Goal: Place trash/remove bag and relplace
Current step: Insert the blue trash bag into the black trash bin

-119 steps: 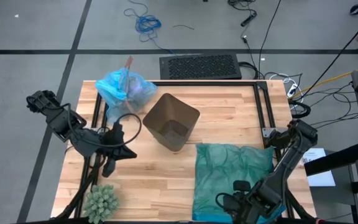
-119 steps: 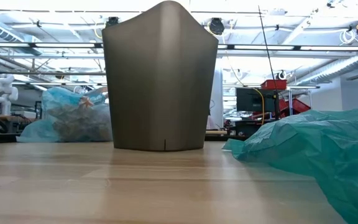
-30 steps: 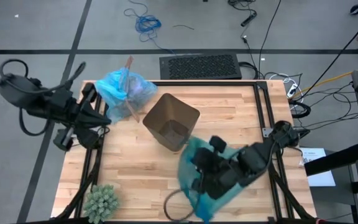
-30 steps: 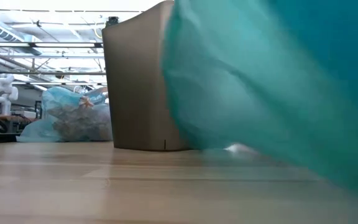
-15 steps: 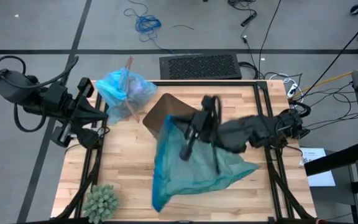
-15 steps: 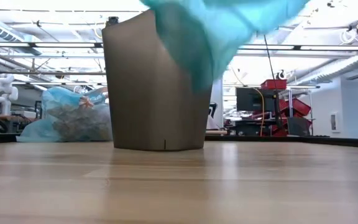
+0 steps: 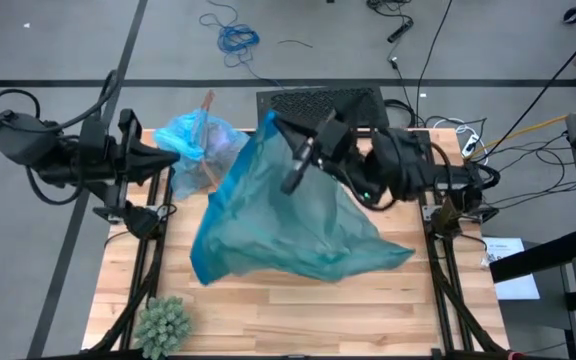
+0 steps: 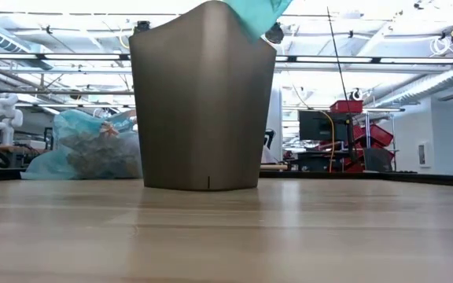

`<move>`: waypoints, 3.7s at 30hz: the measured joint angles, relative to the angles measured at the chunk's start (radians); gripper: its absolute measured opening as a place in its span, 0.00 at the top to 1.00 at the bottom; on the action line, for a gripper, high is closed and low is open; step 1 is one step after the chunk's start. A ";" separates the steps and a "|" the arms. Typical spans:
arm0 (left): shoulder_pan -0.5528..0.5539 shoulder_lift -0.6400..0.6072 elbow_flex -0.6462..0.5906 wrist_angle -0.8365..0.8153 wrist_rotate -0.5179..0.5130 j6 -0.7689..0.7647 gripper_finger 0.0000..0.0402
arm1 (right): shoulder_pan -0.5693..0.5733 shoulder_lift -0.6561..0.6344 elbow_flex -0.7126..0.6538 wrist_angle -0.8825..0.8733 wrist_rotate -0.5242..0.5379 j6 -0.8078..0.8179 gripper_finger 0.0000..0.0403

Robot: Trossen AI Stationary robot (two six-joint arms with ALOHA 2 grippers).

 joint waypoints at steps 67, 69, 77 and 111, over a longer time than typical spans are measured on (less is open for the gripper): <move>0.287 0.264 -0.005 -0.171 -0.140 -0.211 0.54 | -0.279 -0.026 -0.001 -0.067 -0.733 0.229 1.00; 0.287 0.273 -0.005 -0.176 -0.137 -0.211 0.54 | -0.287 -0.026 -0.001 -0.069 -0.733 0.229 1.00; 0.321 0.318 -0.004 -0.265 -0.201 -0.212 0.54 | -0.300 -0.026 -0.001 -0.070 -0.733 0.230 1.00; 0.392 0.227 0.016 -0.237 0.047 -0.212 0.94 | -0.309 -0.026 0.000 -0.015 -0.785 0.226 1.00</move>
